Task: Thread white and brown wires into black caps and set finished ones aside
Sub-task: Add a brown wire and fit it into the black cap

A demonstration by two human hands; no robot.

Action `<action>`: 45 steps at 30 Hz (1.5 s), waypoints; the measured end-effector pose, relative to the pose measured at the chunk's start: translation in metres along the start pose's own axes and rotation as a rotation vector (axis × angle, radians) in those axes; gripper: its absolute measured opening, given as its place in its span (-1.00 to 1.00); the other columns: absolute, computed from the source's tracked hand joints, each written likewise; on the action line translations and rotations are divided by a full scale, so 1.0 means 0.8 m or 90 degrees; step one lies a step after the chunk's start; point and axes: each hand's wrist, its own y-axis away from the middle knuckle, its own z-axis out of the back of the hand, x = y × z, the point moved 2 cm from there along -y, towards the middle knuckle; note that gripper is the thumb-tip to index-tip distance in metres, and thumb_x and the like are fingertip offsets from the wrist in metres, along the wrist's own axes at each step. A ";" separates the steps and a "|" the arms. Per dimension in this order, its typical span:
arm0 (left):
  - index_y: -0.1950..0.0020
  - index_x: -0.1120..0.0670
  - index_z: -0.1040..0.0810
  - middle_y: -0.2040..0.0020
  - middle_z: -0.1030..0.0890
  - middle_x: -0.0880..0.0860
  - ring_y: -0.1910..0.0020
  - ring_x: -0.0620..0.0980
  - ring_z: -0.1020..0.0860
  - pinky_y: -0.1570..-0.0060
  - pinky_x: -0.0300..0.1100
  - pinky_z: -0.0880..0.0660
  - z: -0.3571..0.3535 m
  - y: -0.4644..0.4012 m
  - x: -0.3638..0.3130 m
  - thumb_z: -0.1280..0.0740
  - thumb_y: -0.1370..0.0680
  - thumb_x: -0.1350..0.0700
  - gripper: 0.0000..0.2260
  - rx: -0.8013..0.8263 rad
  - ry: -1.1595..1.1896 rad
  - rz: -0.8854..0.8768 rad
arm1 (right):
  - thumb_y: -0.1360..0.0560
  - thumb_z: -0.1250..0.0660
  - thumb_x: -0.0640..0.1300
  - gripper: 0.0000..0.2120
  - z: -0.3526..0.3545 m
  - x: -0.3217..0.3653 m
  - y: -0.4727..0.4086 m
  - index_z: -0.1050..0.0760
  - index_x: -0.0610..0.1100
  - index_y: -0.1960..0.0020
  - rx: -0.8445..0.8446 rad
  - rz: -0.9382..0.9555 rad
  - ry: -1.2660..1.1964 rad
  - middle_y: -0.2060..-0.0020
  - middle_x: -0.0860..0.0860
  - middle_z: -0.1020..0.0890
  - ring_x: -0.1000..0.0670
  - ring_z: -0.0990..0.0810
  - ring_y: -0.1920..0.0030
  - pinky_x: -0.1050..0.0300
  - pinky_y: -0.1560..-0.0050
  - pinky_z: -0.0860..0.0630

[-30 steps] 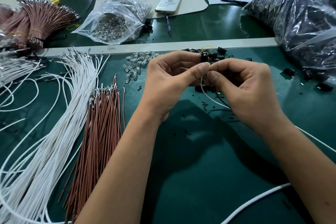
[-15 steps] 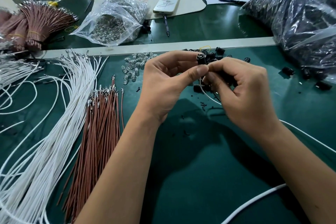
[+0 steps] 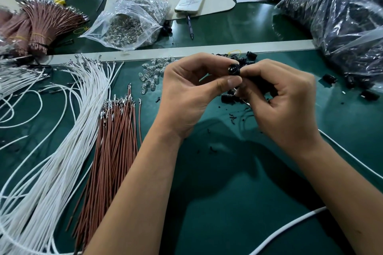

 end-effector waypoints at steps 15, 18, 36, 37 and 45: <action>0.10 0.18 -0.66 0.22 -0.70 0.03 0.23 -0.07 -0.64 0.11 -0.20 -0.58 -0.001 -0.001 0.003 -0.49 -0.37 0.45 -0.77 -0.013 0.024 0.022 | -0.58 -0.47 -0.29 -0.95 0.004 -0.001 -0.002 -0.70 -0.25 0.06 0.011 -0.011 -0.053 0.26 -0.04 -0.68 0.04 -0.67 0.27 0.11 0.22 -0.59; 0.10 0.18 -0.66 0.22 -0.70 0.03 0.23 -0.07 -0.65 0.10 -0.20 -0.59 0.000 -0.001 0.003 -0.49 -0.37 0.45 -0.78 -0.009 0.019 0.024 | -0.58 -0.48 -0.29 -0.94 0.004 -0.003 -0.002 -0.71 -0.25 0.07 0.013 -0.014 -0.066 0.27 -0.04 -0.68 0.06 -0.67 0.29 0.16 0.24 -0.57; 0.16 0.09 -0.72 0.22 -0.69 0.08 0.25 -0.02 -0.63 0.16 -0.24 -0.55 0.003 0.001 0.002 -0.37 -0.59 0.10 -0.81 -0.052 0.103 0.294 | -0.55 -0.48 -0.28 -0.88 -0.001 -0.014 -0.001 -0.67 -0.10 0.13 0.063 -0.246 -0.266 0.34 -0.08 -0.69 0.13 -0.53 0.47 0.30 0.39 -0.47; 0.15 0.09 -0.72 0.22 -0.68 0.08 0.24 -0.02 -0.62 0.16 -0.24 -0.56 0.003 0.001 0.002 -0.38 -0.57 0.10 -0.84 -0.051 0.103 0.295 | -0.55 -0.48 -0.28 -0.88 -0.001 -0.015 -0.001 -0.67 -0.10 0.13 0.063 -0.252 -0.270 0.35 -0.06 -0.68 0.13 -0.53 0.47 0.30 0.39 -0.47; 0.14 0.07 -0.70 0.19 -0.72 0.07 0.24 -0.06 -0.66 0.15 -0.25 -0.57 0.001 0.004 0.006 -0.57 -0.35 0.25 -0.85 -0.041 0.057 0.222 | -0.54 -0.47 -0.29 -0.93 -0.002 -0.014 0.000 -0.68 -0.18 0.11 0.081 -0.260 -0.305 0.38 -0.02 -0.67 0.11 -0.53 0.46 0.29 0.40 -0.46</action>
